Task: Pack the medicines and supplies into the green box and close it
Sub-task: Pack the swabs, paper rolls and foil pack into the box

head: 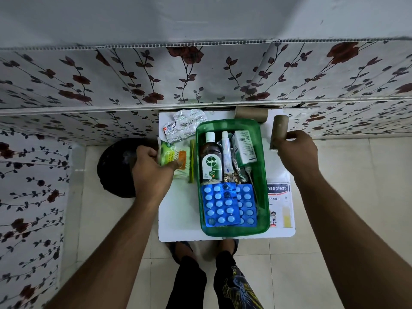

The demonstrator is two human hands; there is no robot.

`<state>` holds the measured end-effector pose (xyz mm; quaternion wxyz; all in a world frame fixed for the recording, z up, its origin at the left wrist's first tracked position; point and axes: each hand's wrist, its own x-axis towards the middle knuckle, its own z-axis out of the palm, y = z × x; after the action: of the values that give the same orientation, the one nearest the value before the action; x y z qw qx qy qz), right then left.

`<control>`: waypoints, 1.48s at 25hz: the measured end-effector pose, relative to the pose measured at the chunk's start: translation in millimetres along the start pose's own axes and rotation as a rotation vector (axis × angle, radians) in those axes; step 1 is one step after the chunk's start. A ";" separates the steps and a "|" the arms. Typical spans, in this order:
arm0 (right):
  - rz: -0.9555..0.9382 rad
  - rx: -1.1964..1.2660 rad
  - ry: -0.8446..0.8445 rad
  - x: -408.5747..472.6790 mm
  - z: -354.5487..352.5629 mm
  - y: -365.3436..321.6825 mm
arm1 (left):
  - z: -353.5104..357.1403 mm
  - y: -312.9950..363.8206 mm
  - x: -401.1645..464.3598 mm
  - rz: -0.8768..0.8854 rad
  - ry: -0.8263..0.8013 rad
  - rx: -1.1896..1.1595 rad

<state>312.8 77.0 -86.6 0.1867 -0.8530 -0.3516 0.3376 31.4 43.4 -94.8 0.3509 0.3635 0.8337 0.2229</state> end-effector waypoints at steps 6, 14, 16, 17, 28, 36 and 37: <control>0.026 0.129 0.019 -34.9 -18.6 6.1 | -47.5 44.3 -59.6 0.177 0.028 -0.240; 0.027 0.181 0.013 -45.7 -21.6 13.5 | 26.5 93.2 -53.2 0.487 -0.221 0.253; 0.034 0.184 0.019 -43.5 -23.7 11.6 | 32.5 89.7 -50.9 0.536 -0.201 0.385; 0.042 0.192 0.020 -42.7 -25.0 10.2 | 32.8 88.5 -51.2 0.563 -0.195 0.439; -0.021 0.158 -0.065 -57.3 -45.4 0.7 | 19.0 71.5 -42.6 0.975 -0.128 1.136; -0.085 0.081 -0.112 -77.8 -43.6 -7.0 | 30.3 74.9 -34.0 0.961 0.003 1.122; -0.093 0.072 -0.113 -78.8 -43.5 -6.6 | 31.8 74.6 -34.8 0.967 -0.017 1.131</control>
<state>299.1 20.8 -17.3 0.2125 -0.8079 -0.3887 0.3886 105.7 68.1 -54.2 -0.0204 0.8166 0.5655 -0.1136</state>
